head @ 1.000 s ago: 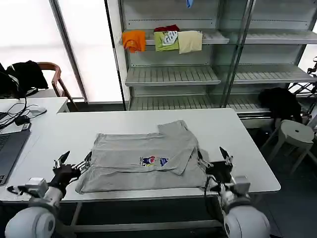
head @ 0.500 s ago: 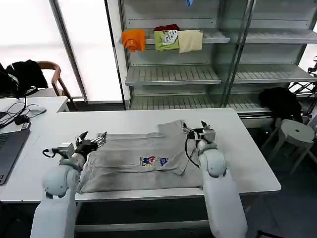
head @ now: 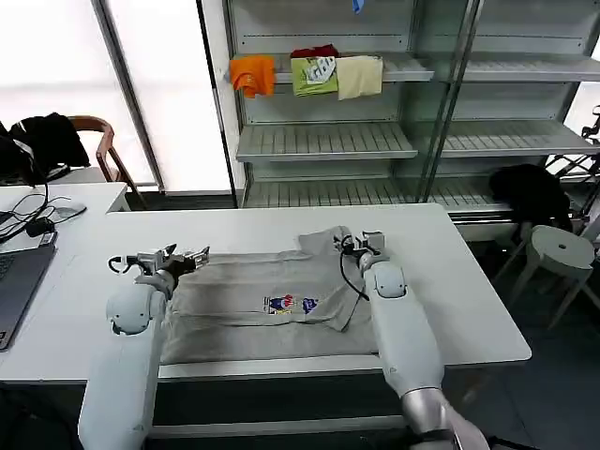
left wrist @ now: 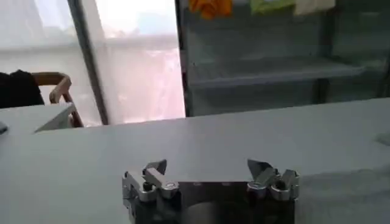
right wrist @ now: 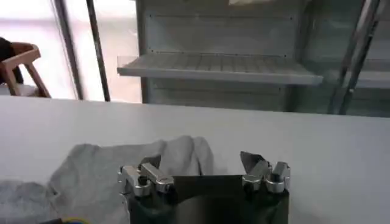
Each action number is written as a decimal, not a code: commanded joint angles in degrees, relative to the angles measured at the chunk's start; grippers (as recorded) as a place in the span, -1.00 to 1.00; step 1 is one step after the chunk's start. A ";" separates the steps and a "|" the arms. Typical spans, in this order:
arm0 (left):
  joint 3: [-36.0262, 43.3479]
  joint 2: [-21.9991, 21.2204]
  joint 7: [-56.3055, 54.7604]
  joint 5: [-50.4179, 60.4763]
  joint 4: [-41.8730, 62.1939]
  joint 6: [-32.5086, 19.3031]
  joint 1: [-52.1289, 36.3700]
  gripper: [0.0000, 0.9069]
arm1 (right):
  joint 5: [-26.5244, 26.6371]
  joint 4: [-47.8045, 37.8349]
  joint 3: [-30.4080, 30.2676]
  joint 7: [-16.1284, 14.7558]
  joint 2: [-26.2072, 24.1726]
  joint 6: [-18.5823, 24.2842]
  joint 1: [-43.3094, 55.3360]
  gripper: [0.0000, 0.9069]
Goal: Fold and organize the clothes.
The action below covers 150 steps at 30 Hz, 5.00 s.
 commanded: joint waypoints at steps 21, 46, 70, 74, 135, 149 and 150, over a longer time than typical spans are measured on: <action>-0.25 0.78 2.16 2.89 12.21 0.09 -4.65 -0.98 | -2.03 -2.31 -0.98 -3.42 2.81 0.90 0.28 -1.00; -0.47 1.78 3.04 -9.48 -2.38 -1.50 -0.59 -0.98 | 1.24 20.83 -2.92 -2.10 2.29 0.93 -7.72 -1.00; -5.25 8.53 6.62 -25.26 -14.26 -2.52 17.01 -0.98 | 5.47 55.22 -0.98 -1.72 -6.94 -10.76 -32.97 -1.00; -6.04 9.46 7.35 -27.37 -15.82 -3.01 19.71 -0.98 | 6.06 58.49 -0.65 -1.91 -7.59 -11.52 -35.65 -1.00; -7.14 1.79 -6.61 -12.83 -28.55 -5.18 36.03 -0.31 | 15.00 69.17 13.46 1.93 -9.74 -12.21 -45.19 1.00; -6.64 1.00 -5.97 -12.91 -28.40 -4.06 35.62 -0.98 | 14.95 68.66 12.96 2.71 -8.99 -12.22 -45.01 1.00; -6.62 1.00 -5.74 -12.99 -28.61 -4.07 35.67 -1.00 | 14.97 68.67 12.95 2.72 -8.98 -12.23 -45.06 1.00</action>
